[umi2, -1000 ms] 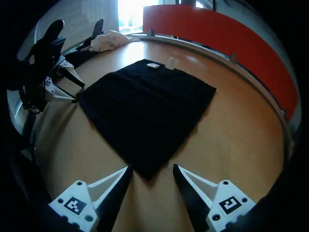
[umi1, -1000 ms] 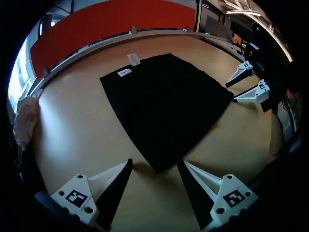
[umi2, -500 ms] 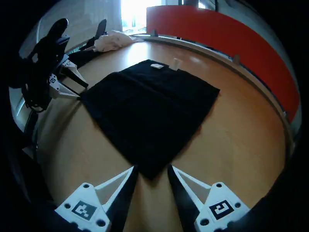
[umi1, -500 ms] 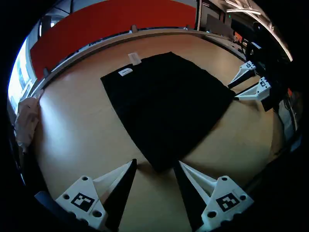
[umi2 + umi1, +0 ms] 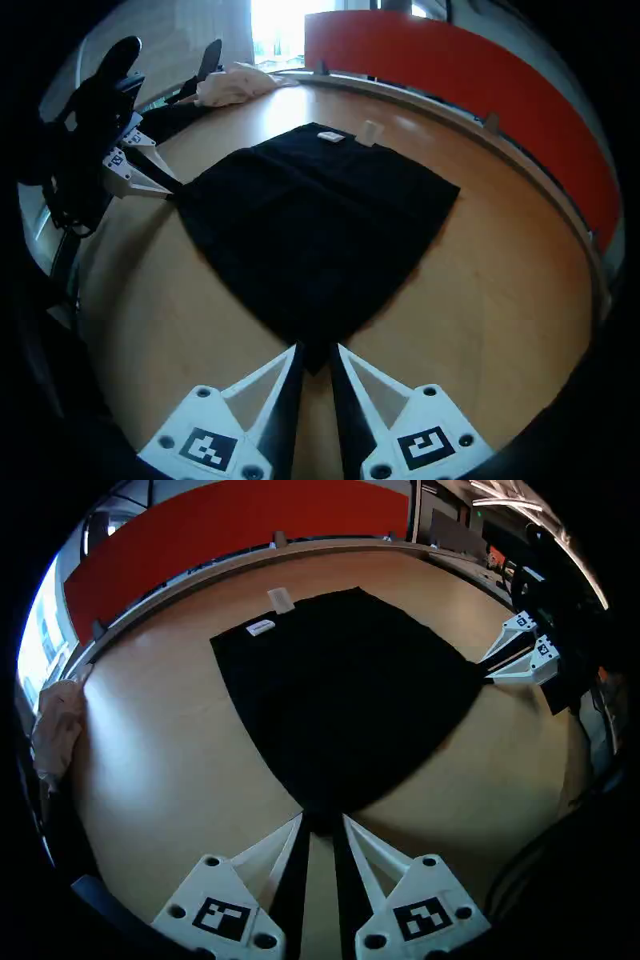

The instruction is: Fold towel

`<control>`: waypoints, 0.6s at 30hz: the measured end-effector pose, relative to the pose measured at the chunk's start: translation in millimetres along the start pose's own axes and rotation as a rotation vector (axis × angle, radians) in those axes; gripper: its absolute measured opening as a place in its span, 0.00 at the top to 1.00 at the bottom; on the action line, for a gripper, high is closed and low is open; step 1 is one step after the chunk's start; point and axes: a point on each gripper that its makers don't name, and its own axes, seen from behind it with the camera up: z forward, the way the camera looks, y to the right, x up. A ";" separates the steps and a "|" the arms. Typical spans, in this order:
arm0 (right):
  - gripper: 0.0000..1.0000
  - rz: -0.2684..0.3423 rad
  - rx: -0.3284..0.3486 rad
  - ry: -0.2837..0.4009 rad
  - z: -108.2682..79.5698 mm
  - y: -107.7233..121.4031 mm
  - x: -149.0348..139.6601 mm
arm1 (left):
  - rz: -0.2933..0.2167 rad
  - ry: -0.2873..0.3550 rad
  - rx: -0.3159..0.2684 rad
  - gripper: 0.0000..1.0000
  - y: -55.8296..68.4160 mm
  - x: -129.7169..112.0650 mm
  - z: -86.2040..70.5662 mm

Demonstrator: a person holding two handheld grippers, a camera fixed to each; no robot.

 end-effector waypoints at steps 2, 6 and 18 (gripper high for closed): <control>0.82 0.000 -0.001 0.000 0.3 -0.3 0.0 | -0.002 0.000 0.002 0.83 0.8 -0.1 -0.3; 0.84 -0.013 -0.006 0.007 0.0 -0.3 1.6 | -0.008 -0.002 0.001 0.86 2.2 -0.4 -0.9; 0.84 -0.004 -0.026 0.033 -12.2 4.3 12.4 | -0.054 0.007 -0.006 0.87 5.9 6.8 -7.4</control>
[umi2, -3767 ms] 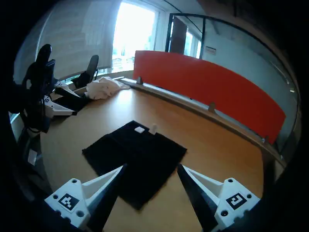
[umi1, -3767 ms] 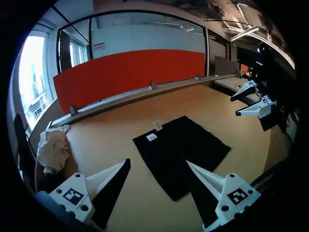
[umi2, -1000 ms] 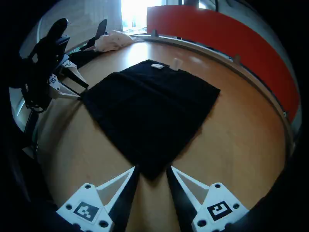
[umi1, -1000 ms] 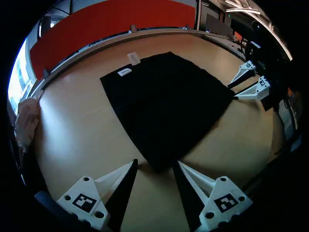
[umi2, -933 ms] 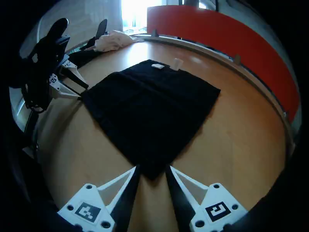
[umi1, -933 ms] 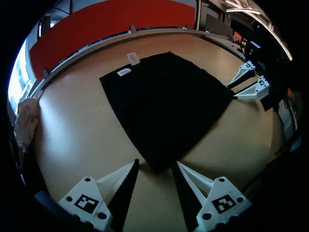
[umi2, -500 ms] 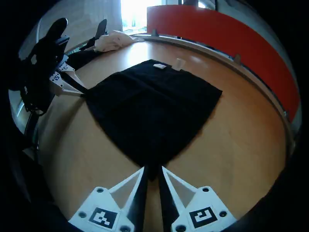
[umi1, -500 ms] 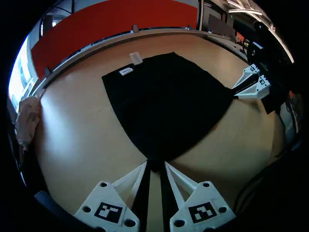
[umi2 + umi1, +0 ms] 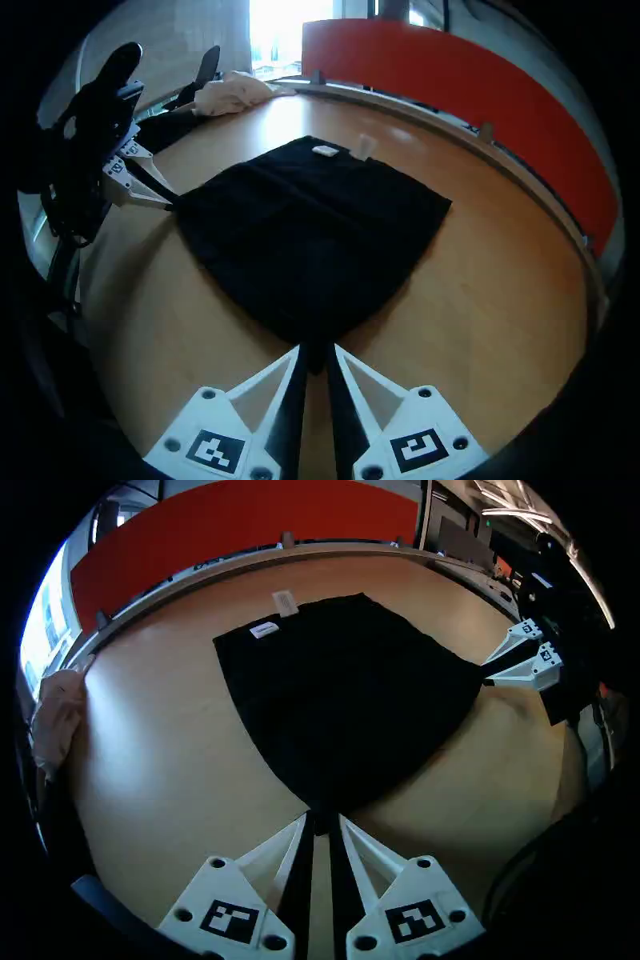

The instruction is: Fold towel

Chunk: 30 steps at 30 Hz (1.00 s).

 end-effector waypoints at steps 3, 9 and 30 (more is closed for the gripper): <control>0.84 0.002 -0.007 0.007 -5.0 0.9 4.7 | -0.013 0.009 0.004 0.87 0.7 5.9 -5.8; 0.84 0.016 -0.017 0.037 -18.9 2.0 21.0 | -0.047 0.032 0.011 0.87 1.4 19.6 -21.2; 0.84 -0.001 -0.028 0.121 -81.5 3.1 76.5 | -0.129 0.106 0.038 0.87 6.0 65.6 -86.1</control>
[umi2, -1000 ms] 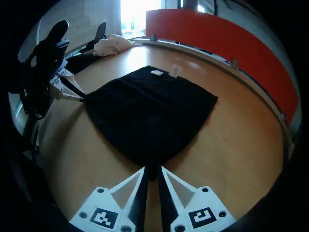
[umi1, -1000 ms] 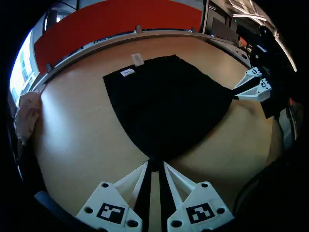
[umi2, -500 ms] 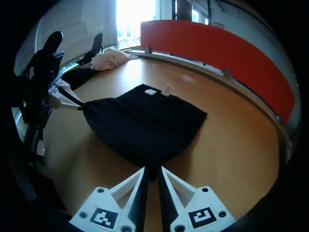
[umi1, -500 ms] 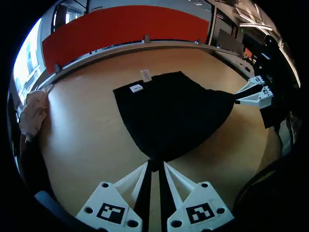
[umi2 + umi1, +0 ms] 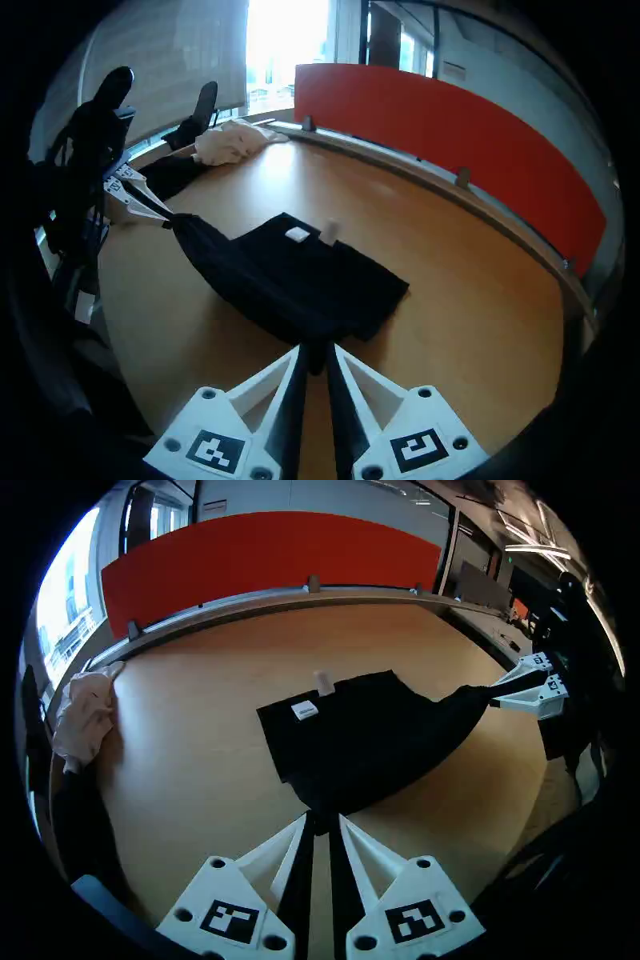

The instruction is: Fold towel

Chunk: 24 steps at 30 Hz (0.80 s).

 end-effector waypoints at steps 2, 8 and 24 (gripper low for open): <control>0.84 -0.004 -0.003 0.000 -4.2 0.1 1.9 | -0.007 0.002 -0.001 0.87 1.6 2.6 -5.7; 0.84 -0.005 0.000 0.007 -14.1 0.0 9.8 | -0.006 0.001 -0.005 0.88 5.7 6.3 -20.7; 0.84 -0.013 0.014 0.006 -40.7 -16.6 13.6 | -0.010 0.004 -0.026 0.88 19.0 10.7 -47.5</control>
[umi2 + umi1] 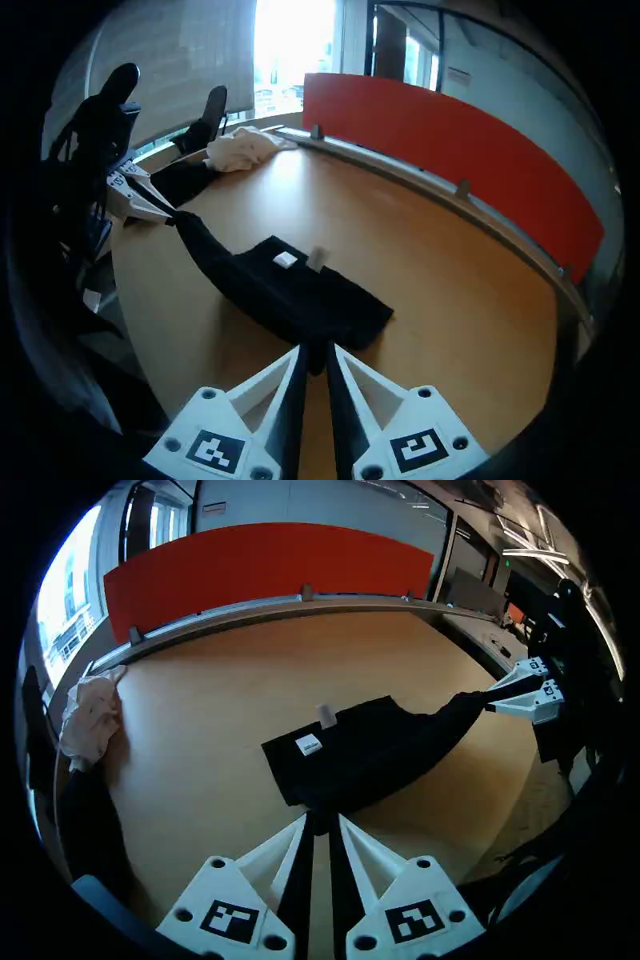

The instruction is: Fold towel

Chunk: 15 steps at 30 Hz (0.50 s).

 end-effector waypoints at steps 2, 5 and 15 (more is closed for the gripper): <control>0.84 0.001 -0.001 0.000 -2.4 -1.3 -0.4 | -0.004 0.001 -0.002 0.88 0.1 0.2 -1.8; 0.84 0.006 -0.002 -0.004 -3.2 -1.1 -1.8 | -0.009 -0.001 -0.002 0.88 0.1 -1.2 -2.3; 0.84 -0.005 0.003 -0.018 0.9 -0.3 -4.6 | -0.013 -0.001 -0.003 0.88 1.5 -1.5 2.9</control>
